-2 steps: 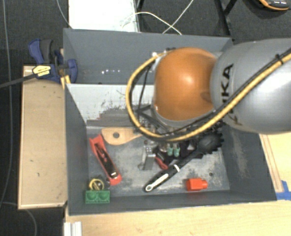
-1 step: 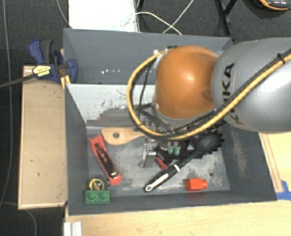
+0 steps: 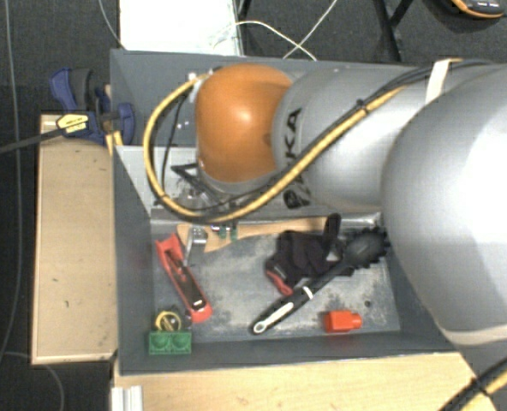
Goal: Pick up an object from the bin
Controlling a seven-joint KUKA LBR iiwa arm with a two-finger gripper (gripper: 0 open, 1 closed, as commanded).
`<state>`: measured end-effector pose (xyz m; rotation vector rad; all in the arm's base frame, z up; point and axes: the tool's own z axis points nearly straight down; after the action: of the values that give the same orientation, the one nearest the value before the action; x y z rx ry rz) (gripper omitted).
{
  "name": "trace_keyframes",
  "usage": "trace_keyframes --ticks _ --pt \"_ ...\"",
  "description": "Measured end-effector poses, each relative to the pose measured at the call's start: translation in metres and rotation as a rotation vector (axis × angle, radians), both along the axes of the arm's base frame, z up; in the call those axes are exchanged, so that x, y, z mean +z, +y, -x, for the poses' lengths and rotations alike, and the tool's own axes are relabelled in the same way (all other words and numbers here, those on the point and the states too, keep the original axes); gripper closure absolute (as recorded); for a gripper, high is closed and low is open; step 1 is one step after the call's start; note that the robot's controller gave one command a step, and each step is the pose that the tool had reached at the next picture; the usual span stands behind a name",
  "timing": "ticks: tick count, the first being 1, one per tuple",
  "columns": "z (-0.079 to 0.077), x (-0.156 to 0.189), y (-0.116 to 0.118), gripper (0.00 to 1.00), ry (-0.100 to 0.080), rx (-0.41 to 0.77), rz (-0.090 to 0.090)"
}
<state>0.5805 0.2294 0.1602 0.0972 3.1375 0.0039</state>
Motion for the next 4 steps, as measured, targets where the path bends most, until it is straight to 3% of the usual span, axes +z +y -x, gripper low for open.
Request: trace_keyframes --ticks 1,2,3,4 --pt "0.029 -0.013 -0.001 0.0 -0.01 -0.126 -0.001" --pt "0.029 -0.03 -0.013 0.0 0.002 -0.411 0.0" --pt "0.047 -0.091 0.012 0.0 -0.004 -0.711 -0.004" --pt "0.017 -0.09 0.012 1.0 -0.006 0.236 -0.001"
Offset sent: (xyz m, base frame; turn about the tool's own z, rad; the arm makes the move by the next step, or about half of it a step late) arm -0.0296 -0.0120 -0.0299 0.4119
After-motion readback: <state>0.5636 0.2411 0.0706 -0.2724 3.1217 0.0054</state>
